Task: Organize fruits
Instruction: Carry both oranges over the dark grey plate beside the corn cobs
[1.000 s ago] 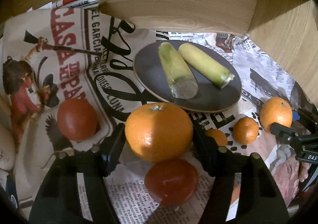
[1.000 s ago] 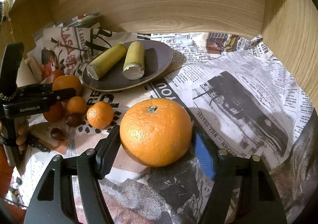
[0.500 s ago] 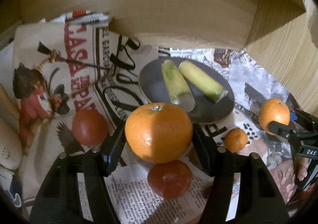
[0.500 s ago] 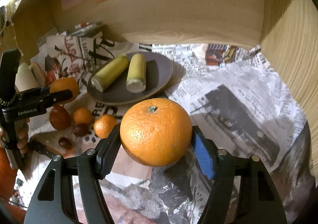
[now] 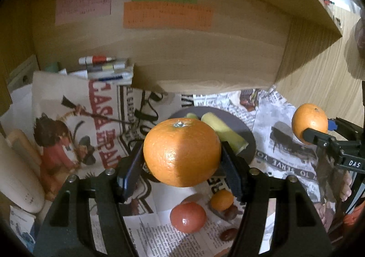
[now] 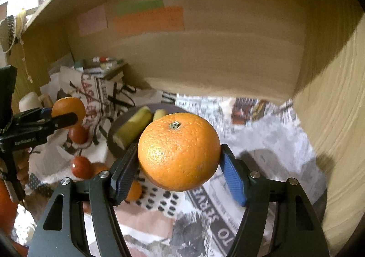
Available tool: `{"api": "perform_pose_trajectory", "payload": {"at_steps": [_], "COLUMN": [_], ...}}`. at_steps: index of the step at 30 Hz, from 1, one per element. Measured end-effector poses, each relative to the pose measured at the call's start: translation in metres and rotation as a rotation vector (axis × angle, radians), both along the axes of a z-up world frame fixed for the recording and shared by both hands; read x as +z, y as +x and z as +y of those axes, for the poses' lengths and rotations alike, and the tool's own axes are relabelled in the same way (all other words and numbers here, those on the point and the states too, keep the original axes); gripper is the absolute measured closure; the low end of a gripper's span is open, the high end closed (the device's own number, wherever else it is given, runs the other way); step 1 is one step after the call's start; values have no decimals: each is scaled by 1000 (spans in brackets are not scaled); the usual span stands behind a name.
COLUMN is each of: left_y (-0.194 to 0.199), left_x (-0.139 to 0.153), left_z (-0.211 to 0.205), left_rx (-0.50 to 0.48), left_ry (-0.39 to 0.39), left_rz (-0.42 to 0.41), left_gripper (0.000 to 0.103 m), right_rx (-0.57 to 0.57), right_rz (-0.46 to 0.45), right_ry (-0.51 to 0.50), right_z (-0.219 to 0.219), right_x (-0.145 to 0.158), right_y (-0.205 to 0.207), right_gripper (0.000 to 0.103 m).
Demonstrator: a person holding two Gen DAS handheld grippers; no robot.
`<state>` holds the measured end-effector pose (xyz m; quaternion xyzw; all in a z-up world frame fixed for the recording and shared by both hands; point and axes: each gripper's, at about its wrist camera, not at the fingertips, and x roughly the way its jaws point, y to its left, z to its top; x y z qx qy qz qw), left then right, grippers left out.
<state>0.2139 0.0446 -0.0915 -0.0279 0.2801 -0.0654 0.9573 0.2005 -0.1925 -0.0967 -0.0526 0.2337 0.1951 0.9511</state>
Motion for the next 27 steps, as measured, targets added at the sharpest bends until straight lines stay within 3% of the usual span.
{"api": "perform_pose_trajectory", "payload": {"at_steps": [13,27], "left_y": [12,70], "left_x": [26,16], "left_z": [-5,-1], "left_rx": [13,43], "left_ry": [16,2], "left_rz": [-56,20], "left_gripper": [38,38], "right_rx": [27,48], "right_rz": [-83,-78], "right_ry": [14,-16], "right_z": [11,34], "right_x": [37,43], "right_y": [24,76], "right_gripper": [37,37]}}
